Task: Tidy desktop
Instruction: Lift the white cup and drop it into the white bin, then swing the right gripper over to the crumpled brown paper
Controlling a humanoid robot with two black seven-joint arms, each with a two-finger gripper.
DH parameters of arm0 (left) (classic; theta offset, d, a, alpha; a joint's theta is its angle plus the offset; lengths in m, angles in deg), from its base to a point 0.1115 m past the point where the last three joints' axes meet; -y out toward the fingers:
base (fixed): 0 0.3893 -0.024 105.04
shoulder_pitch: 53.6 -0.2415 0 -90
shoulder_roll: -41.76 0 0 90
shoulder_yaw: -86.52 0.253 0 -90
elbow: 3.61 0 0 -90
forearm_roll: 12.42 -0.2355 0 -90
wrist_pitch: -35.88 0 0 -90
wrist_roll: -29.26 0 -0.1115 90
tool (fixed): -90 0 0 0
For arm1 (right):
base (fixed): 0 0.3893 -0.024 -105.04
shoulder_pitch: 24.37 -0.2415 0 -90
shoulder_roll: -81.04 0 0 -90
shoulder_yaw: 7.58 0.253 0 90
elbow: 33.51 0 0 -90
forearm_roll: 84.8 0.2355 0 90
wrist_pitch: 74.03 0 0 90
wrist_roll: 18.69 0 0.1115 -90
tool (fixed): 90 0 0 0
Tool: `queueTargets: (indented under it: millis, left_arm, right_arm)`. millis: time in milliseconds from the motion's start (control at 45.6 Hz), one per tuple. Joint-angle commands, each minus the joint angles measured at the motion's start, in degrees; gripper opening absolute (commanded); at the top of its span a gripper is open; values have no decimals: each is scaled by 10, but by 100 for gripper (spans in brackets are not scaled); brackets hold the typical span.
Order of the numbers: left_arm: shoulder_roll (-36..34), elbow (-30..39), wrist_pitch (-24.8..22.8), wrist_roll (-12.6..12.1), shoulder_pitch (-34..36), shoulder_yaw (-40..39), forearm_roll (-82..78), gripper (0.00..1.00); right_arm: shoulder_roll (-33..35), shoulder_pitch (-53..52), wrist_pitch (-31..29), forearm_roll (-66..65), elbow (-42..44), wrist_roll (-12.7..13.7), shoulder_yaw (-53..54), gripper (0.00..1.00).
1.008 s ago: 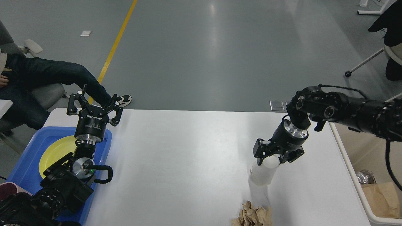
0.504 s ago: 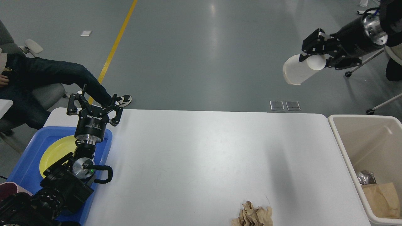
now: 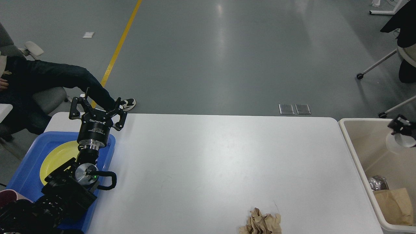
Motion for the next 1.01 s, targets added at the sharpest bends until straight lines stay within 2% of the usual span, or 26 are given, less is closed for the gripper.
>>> queueTargets:
  millis: [0,66,110,175,285,482,614,723,899,986]
  left_arm:
    - [0,0,0,0,0,0,0,97]
    - [0,0,0,0,0,0,0,97]
    - [0,0,0,0,0,0,0,97]
    - [0,0,0,0,0,0,0,97]
    - [0,0,0,0,0,0,0,97]
    - [0,0,0,0,0,0,0,97]
    - [0,0,0,0,0,0,0,97]
    - [0,0,0,0,0,0,0,97]
    - [0,0,0,0,0,0,0,97]
    - [0,0,0,0,0,0,0,97]
  right_arm:
    - [-20,79,91,0,6,-2,-1,29]
    - [-26,105,119,0,6,-3,-3,64]
    - [-29,115,134,0,6,-3,-3,80]
    - [-31,122,139,0,6,-4,-4,89]
    - [-31,127,138,0,6,-4,-4,97]
    - [-41,110,134,-8,-4,-4,-11,99]
    - [-53,23,99,-24,-26,-4,-44,99]
    - [-53,-90,68,-34,-112,-4,-129,98]
    - [-75,-258,53,-33,-277,-5,-268,98]
    - [-95,-320,1,-32,-315,-4,-293,98]
